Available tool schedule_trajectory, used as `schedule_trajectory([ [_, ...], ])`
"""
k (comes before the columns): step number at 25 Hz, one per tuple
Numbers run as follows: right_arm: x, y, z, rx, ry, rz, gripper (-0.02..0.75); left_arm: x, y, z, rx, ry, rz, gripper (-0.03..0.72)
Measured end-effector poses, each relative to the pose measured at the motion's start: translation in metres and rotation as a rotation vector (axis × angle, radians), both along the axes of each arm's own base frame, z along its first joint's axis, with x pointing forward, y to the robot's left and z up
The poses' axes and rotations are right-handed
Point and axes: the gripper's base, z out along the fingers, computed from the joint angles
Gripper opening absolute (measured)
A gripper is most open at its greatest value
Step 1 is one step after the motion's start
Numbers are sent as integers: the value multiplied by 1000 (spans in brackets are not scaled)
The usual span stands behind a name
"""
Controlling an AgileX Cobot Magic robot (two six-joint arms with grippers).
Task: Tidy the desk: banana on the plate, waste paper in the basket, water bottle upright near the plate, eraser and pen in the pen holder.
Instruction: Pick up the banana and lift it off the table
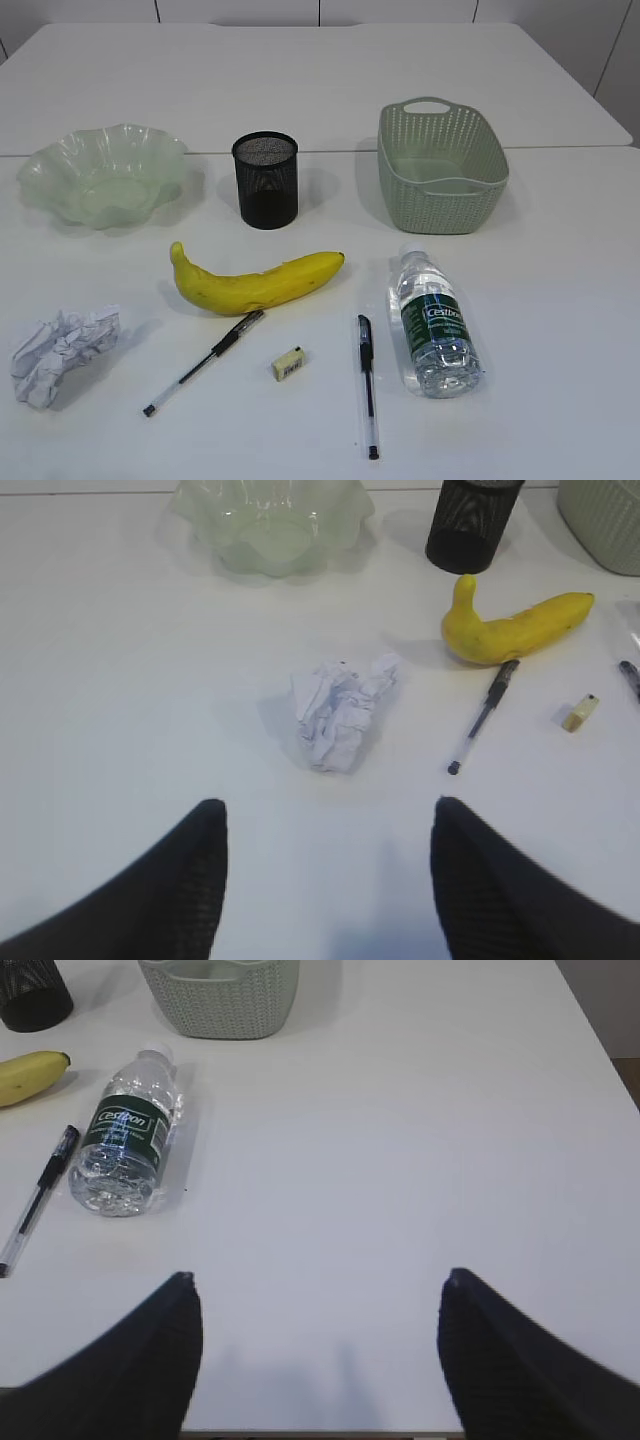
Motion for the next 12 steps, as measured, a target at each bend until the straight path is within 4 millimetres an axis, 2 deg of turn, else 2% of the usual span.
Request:
schedule_trajectory([
  [3, 0, 0, 0, 0, -2, 0, 538, 0, -3, 1, -30, -1, -20, 454],
  [7, 1, 3, 10, 30, -82, 21, 523, 6, -7, 5, -78, -14, -42, 454],
  [9, 5, 7, 17, 72, -137, 50, 512, 14, -7, 13, -103, -42, -42, 454],
  [12, 22, 15, 24, 144, -127, 88, 505, 34, -6, 23, -124, -87, -23, 454],
])
